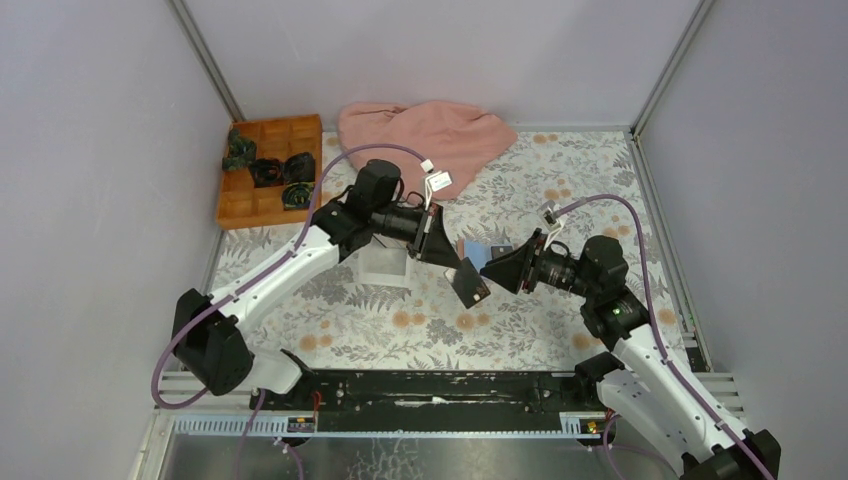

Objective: Put the credit cards into the card holder
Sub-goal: Pick up the credit card from the storage box.

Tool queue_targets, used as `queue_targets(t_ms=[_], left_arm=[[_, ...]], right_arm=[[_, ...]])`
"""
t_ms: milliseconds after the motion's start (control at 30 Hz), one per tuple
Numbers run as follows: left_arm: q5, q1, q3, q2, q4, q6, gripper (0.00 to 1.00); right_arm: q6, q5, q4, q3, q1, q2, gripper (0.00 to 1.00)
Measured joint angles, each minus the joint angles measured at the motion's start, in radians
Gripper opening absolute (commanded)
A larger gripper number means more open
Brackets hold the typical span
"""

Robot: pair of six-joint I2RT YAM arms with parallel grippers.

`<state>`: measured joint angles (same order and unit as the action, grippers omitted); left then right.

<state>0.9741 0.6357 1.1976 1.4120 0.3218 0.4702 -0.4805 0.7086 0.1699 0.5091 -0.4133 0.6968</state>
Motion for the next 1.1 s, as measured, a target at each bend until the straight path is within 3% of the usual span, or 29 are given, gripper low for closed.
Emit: queue_targets(t_ms=[1100], left_arm=[[0.040,-0.004,0.055,0.060,0.037,-0.055,0.00]], right_arm=[[-0.059,0.090,0.056,-0.024,0.000,0.029,0.39]])
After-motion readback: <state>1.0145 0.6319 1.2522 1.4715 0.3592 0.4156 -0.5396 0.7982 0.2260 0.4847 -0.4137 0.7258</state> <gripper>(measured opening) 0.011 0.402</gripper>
